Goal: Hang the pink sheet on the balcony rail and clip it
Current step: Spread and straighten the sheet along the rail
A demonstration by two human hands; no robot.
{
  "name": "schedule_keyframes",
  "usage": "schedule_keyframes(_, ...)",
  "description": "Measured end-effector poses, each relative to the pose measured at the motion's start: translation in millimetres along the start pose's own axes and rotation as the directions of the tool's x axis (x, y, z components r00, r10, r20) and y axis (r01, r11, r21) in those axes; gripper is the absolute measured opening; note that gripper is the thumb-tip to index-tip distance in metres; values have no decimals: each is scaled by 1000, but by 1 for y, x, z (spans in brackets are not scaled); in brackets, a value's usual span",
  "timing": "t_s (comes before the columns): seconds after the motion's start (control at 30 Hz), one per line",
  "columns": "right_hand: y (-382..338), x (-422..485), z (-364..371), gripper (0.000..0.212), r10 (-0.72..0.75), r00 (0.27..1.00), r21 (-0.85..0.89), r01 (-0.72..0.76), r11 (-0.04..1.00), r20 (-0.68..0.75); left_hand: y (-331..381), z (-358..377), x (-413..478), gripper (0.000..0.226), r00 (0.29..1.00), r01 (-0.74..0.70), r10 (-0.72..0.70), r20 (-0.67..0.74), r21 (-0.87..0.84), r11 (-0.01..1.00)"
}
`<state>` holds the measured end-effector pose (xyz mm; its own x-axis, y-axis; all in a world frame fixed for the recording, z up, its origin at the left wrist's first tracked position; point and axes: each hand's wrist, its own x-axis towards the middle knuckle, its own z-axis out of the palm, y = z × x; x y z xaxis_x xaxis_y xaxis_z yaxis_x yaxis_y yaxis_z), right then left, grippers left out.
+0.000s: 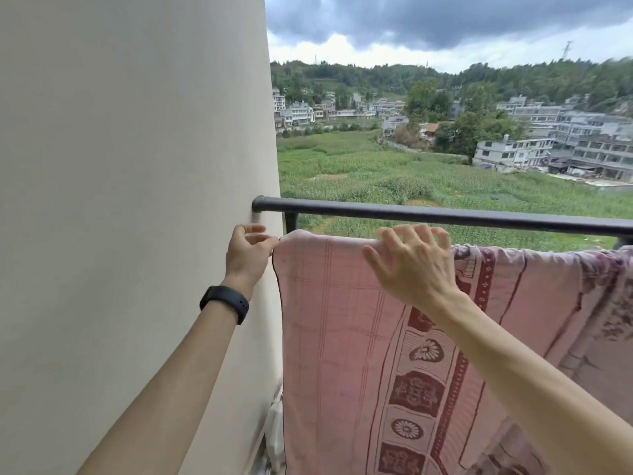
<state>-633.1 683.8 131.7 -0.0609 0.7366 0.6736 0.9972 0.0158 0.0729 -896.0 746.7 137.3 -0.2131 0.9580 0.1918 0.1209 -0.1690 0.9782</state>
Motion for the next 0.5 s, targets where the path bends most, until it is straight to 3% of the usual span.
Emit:
schedule_keyframes(0.07,26,-9,-7,59,56,993,27,-54,998,-105,7,15,-11,21,965,-240,262,-25,322,916)
schedule_keyframes(0.13,56,-23,-16,56,135,973,48,-129,991,-185,11,38,-26,22,822,-513,561,98,555,655)
schedule_keyframes(0.17,73,-31,-20,55,185,961,47,-179,983,-203,14,51,-35,24,748,-594,638,182,613,521)
schedule_keyframes(0.23,109,-49,-24,53,297,936,27,-297,954,-191,17,82,-50,30,655,-681,674,343,654,329)
schedule_keyframes(0.33,156,-74,-31,65,384,911,3,-388,922,-150,16,131,-69,34,551,-775,660,511,607,177)
schedule_keyframes(0.5,213,-107,-50,44,428,851,-78,-470,879,-303,34,202,-105,36,491,-819,673,553,557,140)
